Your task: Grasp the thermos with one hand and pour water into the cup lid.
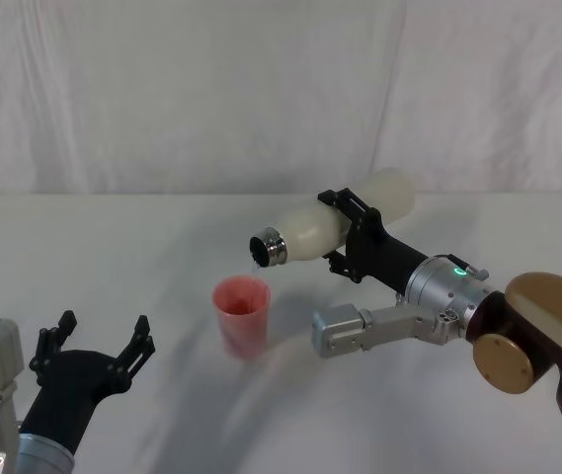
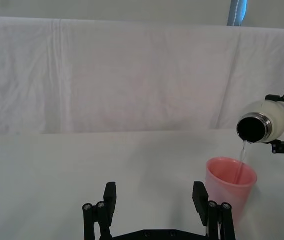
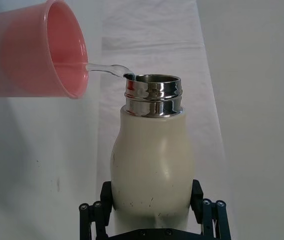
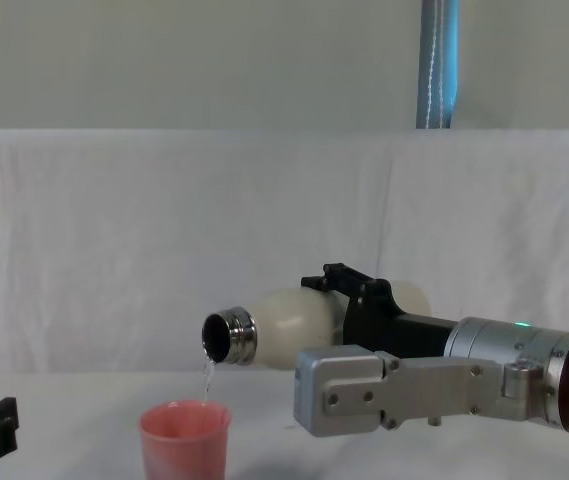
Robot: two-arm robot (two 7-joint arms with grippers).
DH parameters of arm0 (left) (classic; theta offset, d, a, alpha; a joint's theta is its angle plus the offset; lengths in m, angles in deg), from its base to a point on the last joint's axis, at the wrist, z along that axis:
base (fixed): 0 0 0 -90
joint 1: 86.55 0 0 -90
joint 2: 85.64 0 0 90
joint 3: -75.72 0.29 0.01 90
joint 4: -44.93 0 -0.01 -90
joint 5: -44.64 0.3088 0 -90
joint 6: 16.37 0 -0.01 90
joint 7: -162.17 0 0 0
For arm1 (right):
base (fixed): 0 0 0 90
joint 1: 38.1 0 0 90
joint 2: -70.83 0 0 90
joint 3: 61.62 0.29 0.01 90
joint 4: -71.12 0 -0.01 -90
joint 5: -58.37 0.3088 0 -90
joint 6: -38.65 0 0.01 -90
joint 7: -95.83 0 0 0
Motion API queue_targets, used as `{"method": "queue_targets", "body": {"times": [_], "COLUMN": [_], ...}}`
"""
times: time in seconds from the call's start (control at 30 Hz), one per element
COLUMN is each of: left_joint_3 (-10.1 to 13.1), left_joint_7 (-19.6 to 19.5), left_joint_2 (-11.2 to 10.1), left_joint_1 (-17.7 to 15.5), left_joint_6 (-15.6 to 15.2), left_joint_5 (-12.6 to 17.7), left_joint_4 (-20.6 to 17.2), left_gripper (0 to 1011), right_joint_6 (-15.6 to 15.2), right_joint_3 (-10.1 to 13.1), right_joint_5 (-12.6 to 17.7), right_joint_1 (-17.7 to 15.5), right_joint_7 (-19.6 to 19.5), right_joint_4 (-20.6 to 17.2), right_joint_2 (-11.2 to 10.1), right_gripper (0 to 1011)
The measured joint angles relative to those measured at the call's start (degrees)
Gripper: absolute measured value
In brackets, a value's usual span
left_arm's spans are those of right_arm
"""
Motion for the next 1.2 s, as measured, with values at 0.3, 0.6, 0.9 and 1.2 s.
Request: {"method": "queue_targets", "body": {"times": [0.3, 0.6, 0.9, 1.2], "left_joint_3": [0.0, 0.0, 0.0, 0.0], "left_joint_7": [0.0, 0.0, 0.0, 0.0], "left_joint_2": [0.0, 0.0, 0.0, 0.0], "left_joint_1": [0.0, 0.0, 0.0, 0.0], "left_joint_6": [0.0, 0.0, 0.0, 0.0], "left_joint_5": [0.0, 0.0, 0.0, 0.0], "left_joint_4": [0.0, 0.0, 0.0, 0.0], "left_gripper": [1001, 1001, 1001, 1001], "right_joint_6": [-0.02, -0.05, 0.05, 0.01], "right_joint_3": [0.04, 0.06, 0.02, -0.01], "right_joint_5": [0.05, 0.37, 0.47, 0.66], "right_joint_1": [-0.13, -0.29, -0.24, -0.16], "right_joint_7": [0.17, 0.66, 0.89, 1.31], "right_joint_4": [-0.3, -0.45, -0.45, -0.77], "right_joint_2": [-0.12, -0.02, 0.13, 0.14], "right_gripper": [950, 950, 950, 950]}}
